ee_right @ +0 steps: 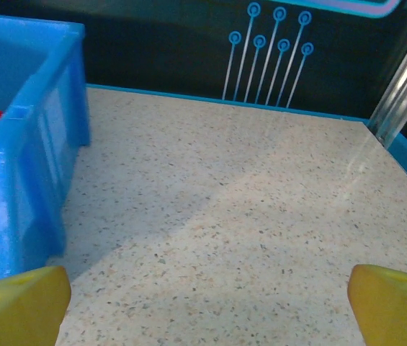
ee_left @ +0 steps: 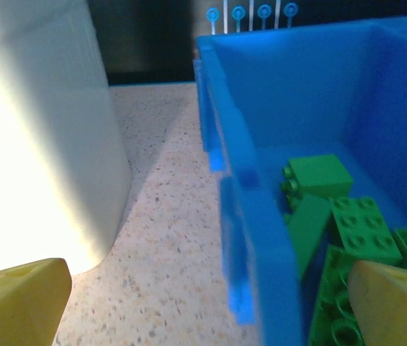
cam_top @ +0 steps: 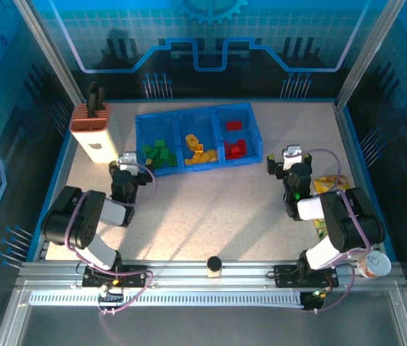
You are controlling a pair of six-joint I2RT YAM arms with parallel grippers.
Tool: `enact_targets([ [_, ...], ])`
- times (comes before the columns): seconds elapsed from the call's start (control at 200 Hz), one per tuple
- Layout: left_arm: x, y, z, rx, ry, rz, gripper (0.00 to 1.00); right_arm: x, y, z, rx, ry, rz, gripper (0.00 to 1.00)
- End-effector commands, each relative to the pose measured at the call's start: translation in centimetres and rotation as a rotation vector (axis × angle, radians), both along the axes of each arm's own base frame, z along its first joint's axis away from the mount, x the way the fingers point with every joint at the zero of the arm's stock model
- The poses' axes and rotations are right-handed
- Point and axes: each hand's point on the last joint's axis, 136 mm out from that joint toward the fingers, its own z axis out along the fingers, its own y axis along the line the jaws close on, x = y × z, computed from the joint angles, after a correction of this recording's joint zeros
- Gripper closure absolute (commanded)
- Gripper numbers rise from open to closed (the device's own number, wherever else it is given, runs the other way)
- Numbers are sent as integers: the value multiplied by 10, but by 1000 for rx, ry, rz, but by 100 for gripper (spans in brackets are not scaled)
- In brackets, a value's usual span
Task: Sort the legos into containers by color
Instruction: Reset both arms
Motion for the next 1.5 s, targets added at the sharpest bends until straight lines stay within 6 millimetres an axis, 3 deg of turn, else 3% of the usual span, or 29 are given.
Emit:
enact_targets([
  [0.0, 5, 8, -6, -106, 66, -7, 1, -3, -1, -10, 29, 54, -5, 0],
  [0.76, 5, 7, -6, -103, 65, -11, 1, -3, -1, -11, 32, 58, -3, 0],
  [0.935, 5, 7, -6, -103, 65, -11, 1, -3, -11, -11, 48, 58, -48, 0],
  [1.496, 5, 7, -6, -104, 65, -11, 1, -3, -5, -11, 44, 61, -15, 0],
])
